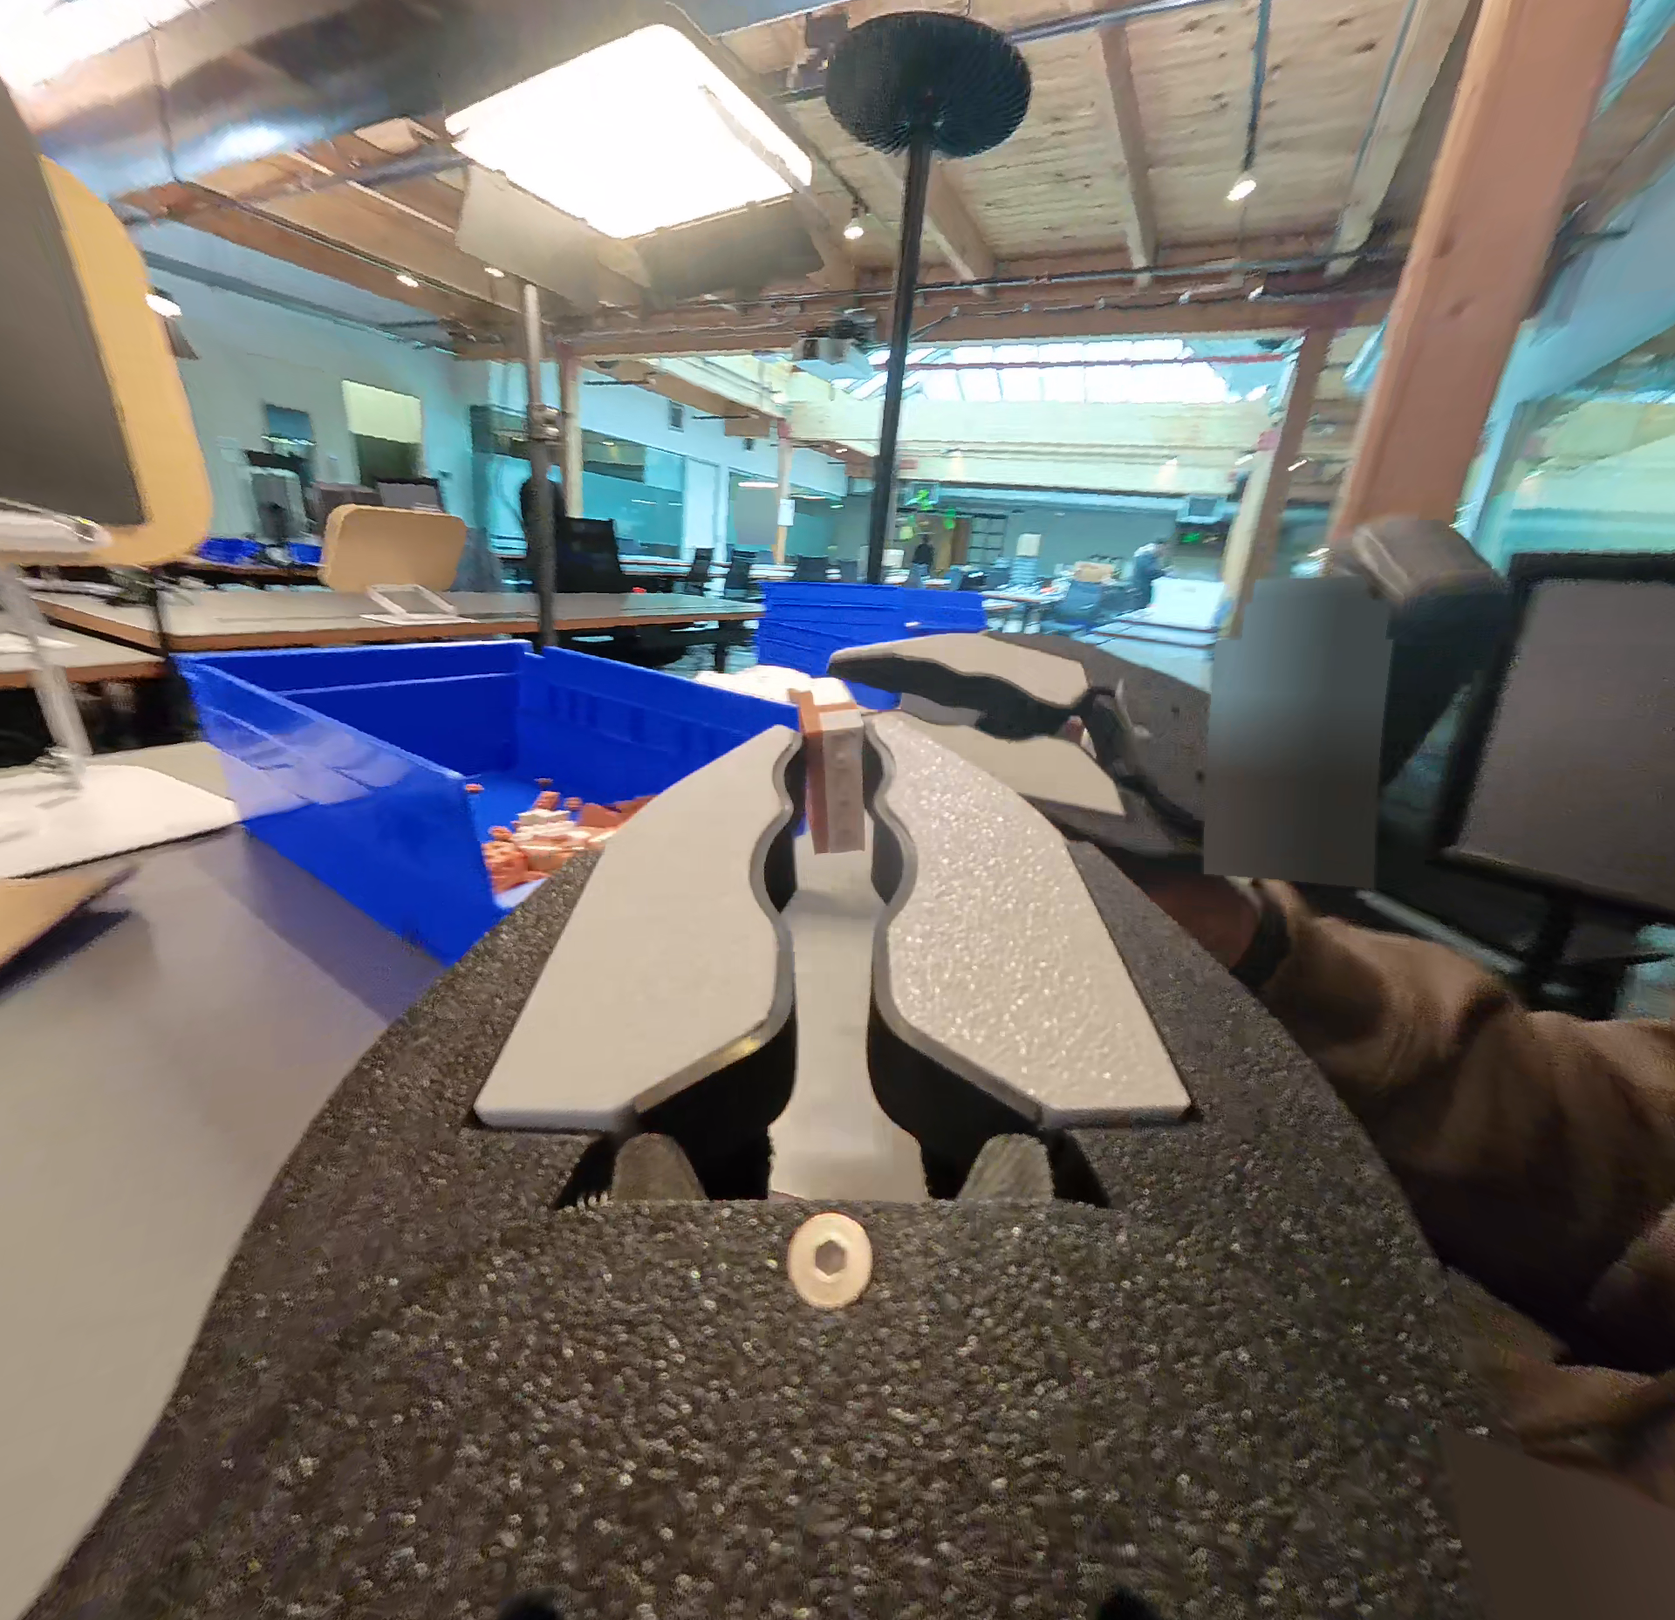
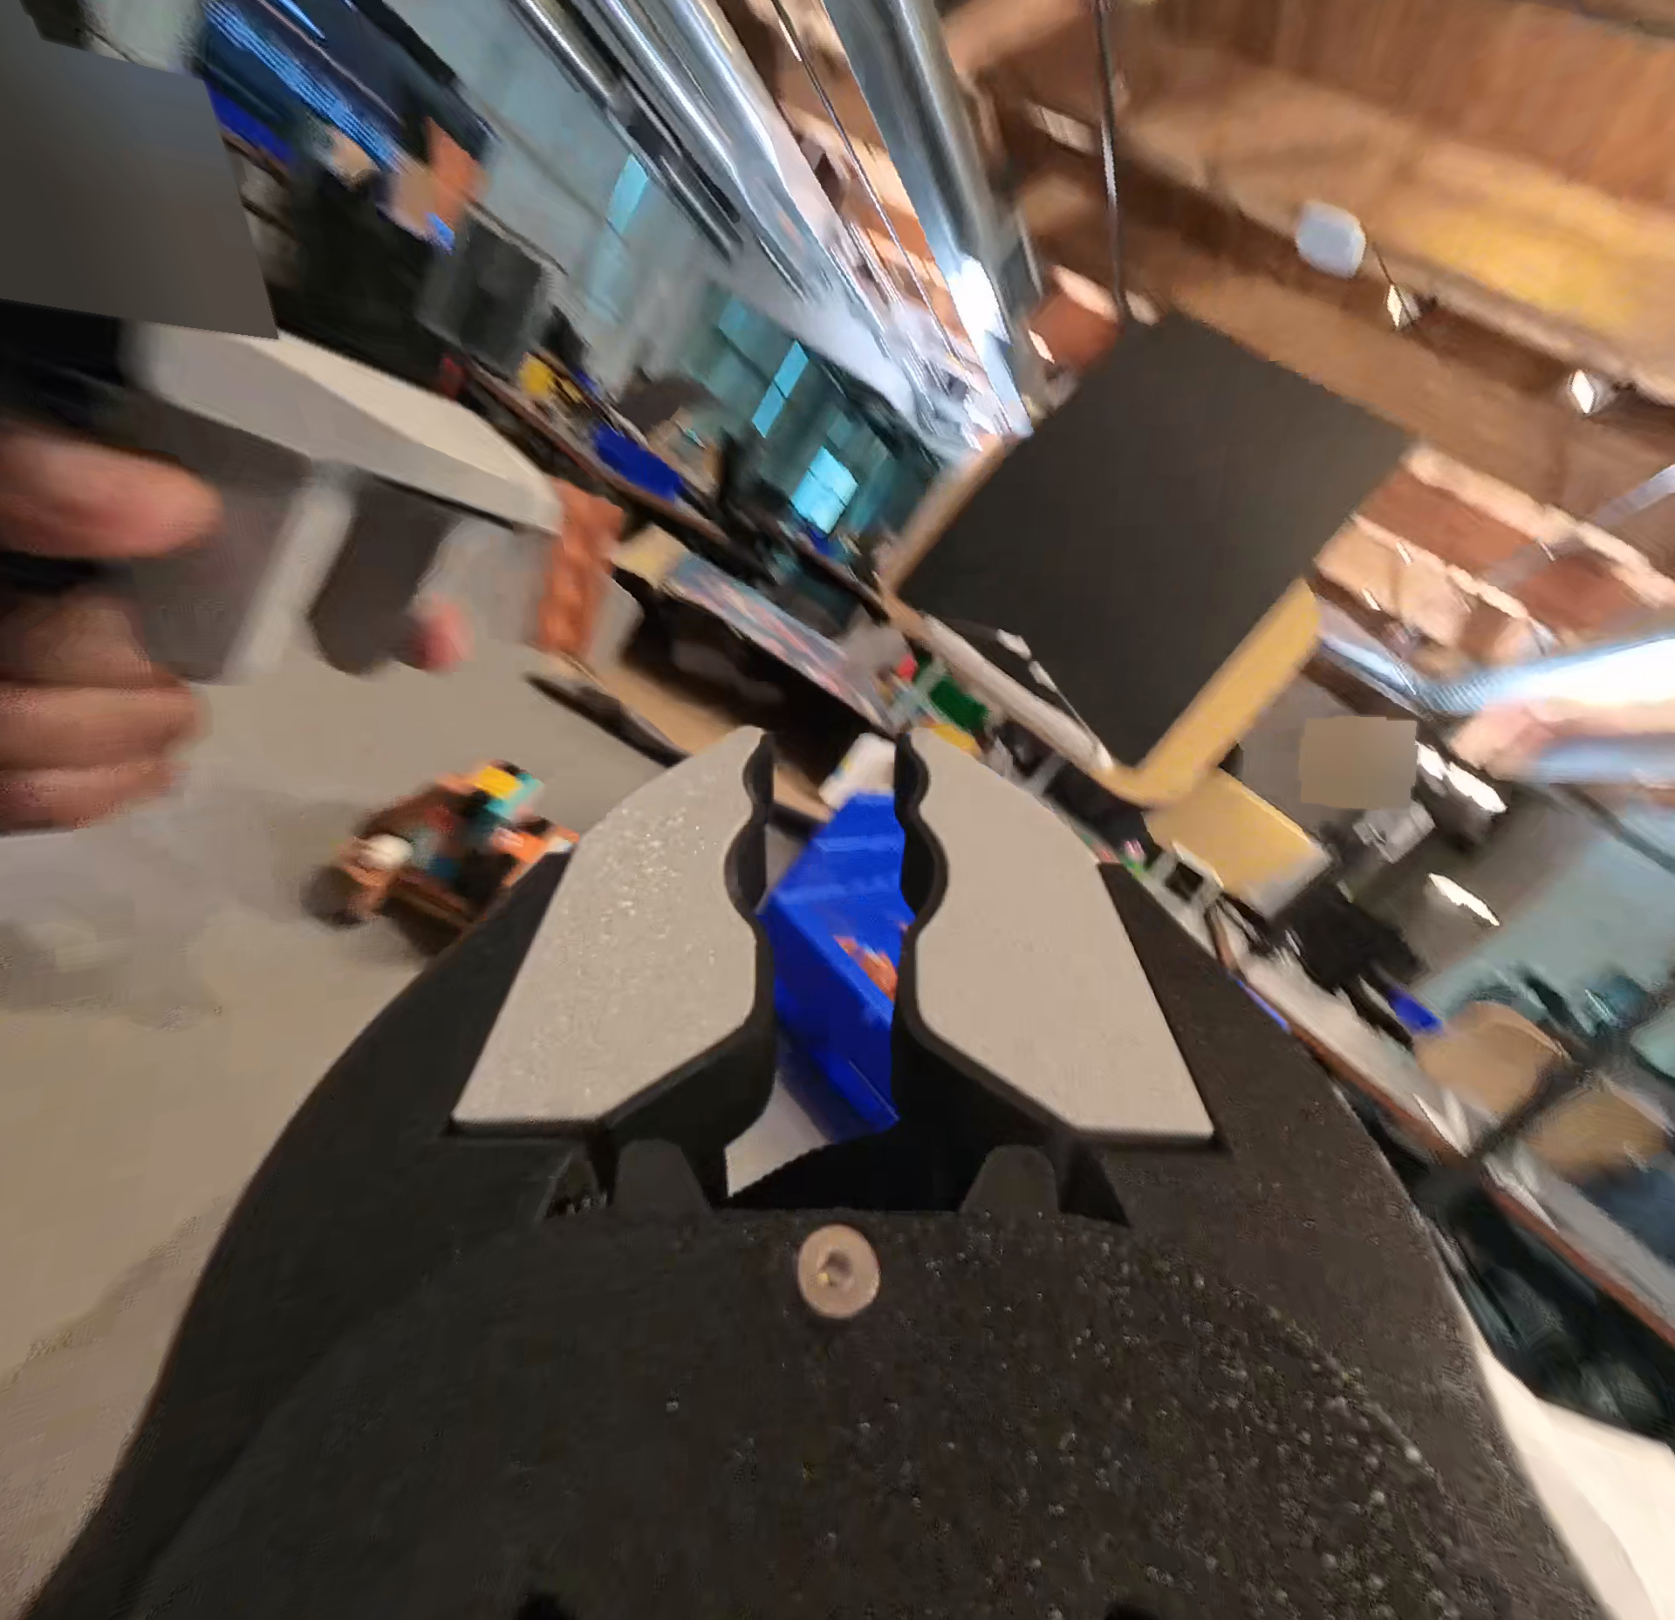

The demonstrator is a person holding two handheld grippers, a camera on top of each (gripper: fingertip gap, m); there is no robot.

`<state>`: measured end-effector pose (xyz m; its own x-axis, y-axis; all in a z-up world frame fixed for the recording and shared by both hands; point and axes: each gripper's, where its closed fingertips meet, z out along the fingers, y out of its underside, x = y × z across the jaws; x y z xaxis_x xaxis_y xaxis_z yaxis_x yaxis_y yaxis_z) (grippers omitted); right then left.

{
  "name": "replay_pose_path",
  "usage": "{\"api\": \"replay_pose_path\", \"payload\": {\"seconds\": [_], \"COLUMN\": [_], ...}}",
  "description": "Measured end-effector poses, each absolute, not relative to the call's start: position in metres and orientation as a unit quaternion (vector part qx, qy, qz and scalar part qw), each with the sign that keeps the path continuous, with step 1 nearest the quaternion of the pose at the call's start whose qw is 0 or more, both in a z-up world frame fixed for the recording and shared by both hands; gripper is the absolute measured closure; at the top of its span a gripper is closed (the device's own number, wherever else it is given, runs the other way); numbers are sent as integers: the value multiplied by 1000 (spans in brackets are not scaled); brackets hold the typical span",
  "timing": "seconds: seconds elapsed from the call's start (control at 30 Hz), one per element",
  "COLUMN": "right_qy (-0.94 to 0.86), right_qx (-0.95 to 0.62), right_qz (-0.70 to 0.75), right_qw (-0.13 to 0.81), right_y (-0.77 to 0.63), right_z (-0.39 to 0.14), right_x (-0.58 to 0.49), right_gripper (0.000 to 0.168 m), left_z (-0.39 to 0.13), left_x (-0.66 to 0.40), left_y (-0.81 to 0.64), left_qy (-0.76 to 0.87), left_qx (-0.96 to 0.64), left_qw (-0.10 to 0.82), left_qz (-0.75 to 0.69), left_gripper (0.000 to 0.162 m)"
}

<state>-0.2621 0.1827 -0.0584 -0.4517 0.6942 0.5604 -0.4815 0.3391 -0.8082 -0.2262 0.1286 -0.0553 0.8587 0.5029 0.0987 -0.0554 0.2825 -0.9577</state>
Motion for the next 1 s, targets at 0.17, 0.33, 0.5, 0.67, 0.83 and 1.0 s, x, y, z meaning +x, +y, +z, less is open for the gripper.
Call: {"api": "replay_pose_path", "payload": {"seconds": [0.17, 0.33, 0.5, 0.67, 0.83, 1.0], "right_qy": [-603, -596, -603, -600, -579, -564], "right_qx": [25, 10, 7, 8, 8, -1], "right_qz": [651, 622, 639, 651, 640, 633], "right_qw": [460, 508, 478, 464, 505, 530], "right_y": [142, 134, 130, 128, 133, 139], "right_z": [-51, -53, -55, -54, -48, -44], "right_x": [-200, -204, -203, -199, -198, -199], "right_gripper": [148, 149, 146, 148, 158, 157], "left_z": [-48, -42, -39, -39, -40, -41], "left_x": [-214, -210, -206, -202, -203, -201], "left_y": [132, 127, 126, 129, 133, 137], "left_qy": [-190, -183, -175, -166, -172, -169], "left_qx": [-517, -471, -457, -459, -462, -470], "left_qw": [835, 861, 868, 867, 865, 862], "left_qz": [19, -57, -86, -104, -94, -91], "left_gripper": [151, 151, 151, 151, 150, 148]}}
